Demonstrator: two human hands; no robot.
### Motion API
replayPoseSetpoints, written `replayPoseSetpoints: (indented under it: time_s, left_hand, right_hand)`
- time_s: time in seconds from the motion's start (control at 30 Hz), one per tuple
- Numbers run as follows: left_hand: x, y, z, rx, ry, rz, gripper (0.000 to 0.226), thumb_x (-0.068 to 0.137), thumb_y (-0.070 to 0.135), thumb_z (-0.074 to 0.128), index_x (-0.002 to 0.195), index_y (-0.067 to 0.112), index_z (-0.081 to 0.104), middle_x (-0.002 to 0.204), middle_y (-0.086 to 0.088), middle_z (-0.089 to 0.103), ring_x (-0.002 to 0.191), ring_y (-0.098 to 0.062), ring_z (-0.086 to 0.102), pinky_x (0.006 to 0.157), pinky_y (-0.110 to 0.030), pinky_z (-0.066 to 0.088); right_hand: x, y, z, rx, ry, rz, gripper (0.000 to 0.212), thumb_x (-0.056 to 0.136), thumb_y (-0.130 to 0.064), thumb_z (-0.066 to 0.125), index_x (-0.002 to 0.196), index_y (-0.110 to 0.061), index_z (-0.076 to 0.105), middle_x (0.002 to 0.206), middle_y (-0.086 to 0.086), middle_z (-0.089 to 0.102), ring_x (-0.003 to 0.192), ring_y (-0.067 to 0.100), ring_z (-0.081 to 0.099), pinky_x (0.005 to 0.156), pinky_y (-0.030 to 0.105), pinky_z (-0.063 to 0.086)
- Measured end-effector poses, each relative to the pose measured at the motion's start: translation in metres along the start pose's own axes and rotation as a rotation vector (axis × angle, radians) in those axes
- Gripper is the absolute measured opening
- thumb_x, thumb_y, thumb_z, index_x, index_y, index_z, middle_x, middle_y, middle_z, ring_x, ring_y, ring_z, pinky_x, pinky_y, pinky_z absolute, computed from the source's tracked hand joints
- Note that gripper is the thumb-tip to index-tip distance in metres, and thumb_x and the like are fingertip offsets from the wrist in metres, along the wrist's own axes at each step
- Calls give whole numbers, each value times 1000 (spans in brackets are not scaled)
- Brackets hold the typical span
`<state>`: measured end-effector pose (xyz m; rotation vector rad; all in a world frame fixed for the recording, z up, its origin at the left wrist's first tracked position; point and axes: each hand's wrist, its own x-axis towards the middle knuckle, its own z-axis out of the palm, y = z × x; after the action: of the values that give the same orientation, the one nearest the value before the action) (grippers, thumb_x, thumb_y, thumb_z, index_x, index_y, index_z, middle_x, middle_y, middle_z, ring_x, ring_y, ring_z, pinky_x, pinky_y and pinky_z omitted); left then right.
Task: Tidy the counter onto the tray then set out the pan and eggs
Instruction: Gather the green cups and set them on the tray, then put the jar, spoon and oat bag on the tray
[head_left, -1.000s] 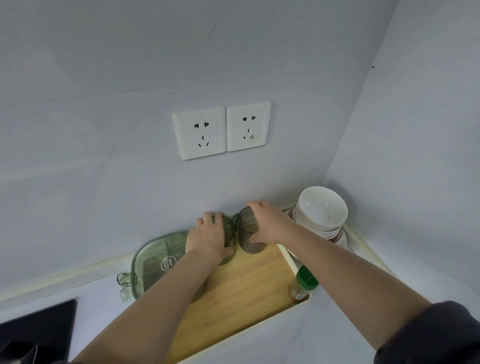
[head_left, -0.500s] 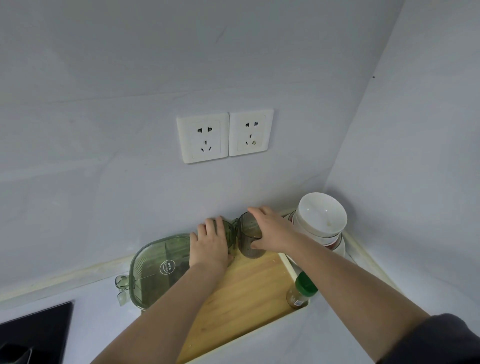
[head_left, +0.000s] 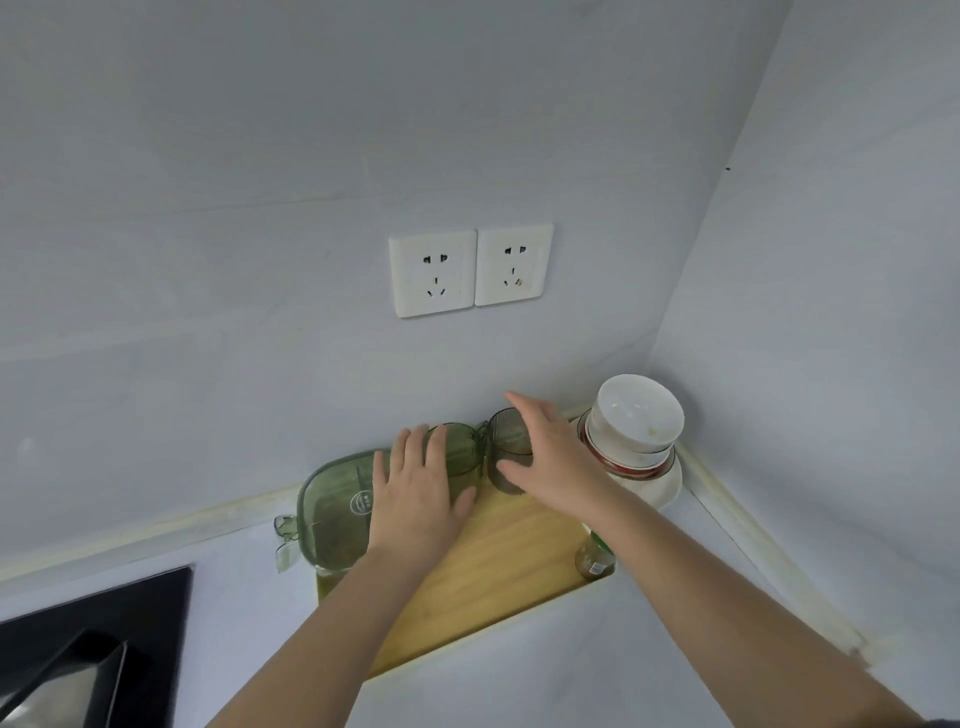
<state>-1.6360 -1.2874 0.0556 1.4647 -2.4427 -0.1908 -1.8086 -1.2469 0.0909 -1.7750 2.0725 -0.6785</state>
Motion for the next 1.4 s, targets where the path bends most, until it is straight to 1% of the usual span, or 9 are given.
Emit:
replayPoseSetpoints:
  time_s: [0.13, 0.37, 0.47, 0.6, 0.83, 0.93, 1.13, 1.27, 1.4]
  left_hand:
    - [-43, -15, -27, -150, 174, 49, 57, 84, 36, 63, 134, 15, 46, 134, -3, 48, 127, -24, 43, 110, -46, 33]
    - [-125, -51, -70, -408, 304, 9, 45, 82, 19, 66, 125, 18, 53, 124, 3, 53, 116, -17, 49, 101, -38, 41]
    - [-160, -60, -91, -508, 332, -48, 41, 84, 14, 67, 123, 19, 55, 122, 9, 52, 113, -1, 44, 100, -22, 38]
    - [-223, -75, -123, -567, 307, -123, 36, 88, 17, 64, 122, 24, 54, 119, 17, 50, 112, 6, 41, 94, 1, 26]
    - [-334, -119, -174, -594, 312, -228, 31, 89, 20, 62, 119, 28, 56, 112, 24, 53, 111, 4, 47, 93, -13, 36]
    - [-384, -143, -201, -610, 337, -268, 31, 89, 21, 63, 117, 31, 56, 110, 28, 53, 102, 7, 49, 87, -11, 38]
    - [-466, -204, -252, -604, 402, -311, 23, 90, 19, 63, 111, 28, 61, 108, 22, 61, 106, 8, 54, 86, -6, 40]
    - [-514, -247, -286, -585, 471, -380, 22, 91, 19, 60, 110, 31, 59, 106, 25, 59, 101, 23, 46, 78, 5, 33]
    - [-552, -283, -306, -599, 567, -471, 23, 91, 19, 61, 112, 28, 62, 108, 21, 63, 103, 14, 52, 77, 0, 39]
  right_hand:
    - [-36, -28, 9, 211, 145, 7, 68, 88, -28, 62, 147, -27, 27, 148, -8, 36, 137, 8, 32, 113, 34, 32]
    - [-101, -91, 38, 427, 192, 18, 59, 88, -19, 65, 141, -26, 39, 138, -9, 48, 123, 1, 44, 104, 22, 37]
    - [-125, -120, 44, 518, 174, 7, 56, 88, -17, 65, 138, -28, 42, 134, -9, 51, 122, 1, 47, 101, 27, 43]
    - [-169, -172, 57, 627, 136, -25, 48, 88, -15, 65, 131, -30, 47, 125, -10, 57, 115, -1, 54, 90, 21, 49]
    - [-245, -260, 84, 756, 114, -58, 33, 91, -10, 62, 115, -32, 56, 107, -9, 67, 99, 2, 62, 82, 19, 50]
    - [-277, -305, 102, 763, 59, -82, 29, 91, -11, 62, 112, -31, 57, 101, -6, 69, 100, 10, 64, 88, 24, 50]
    - [-327, -402, 137, 793, -65, -178, 27, 91, -13, 61, 109, -32, 59, 98, -9, 70, 95, 7, 67, 86, 24, 53]
    - [-354, -462, 162, 831, -150, -237, 24, 91, -12, 61, 111, -25, 61, 98, -5, 71, 93, 8, 67, 88, 27, 54]
    - [-368, -507, 181, 840, -231, -282, 22, 91, -11, 60, 108, -25, 62, 97, -6, 71, 90, 6, 68, 85, 24, 53]
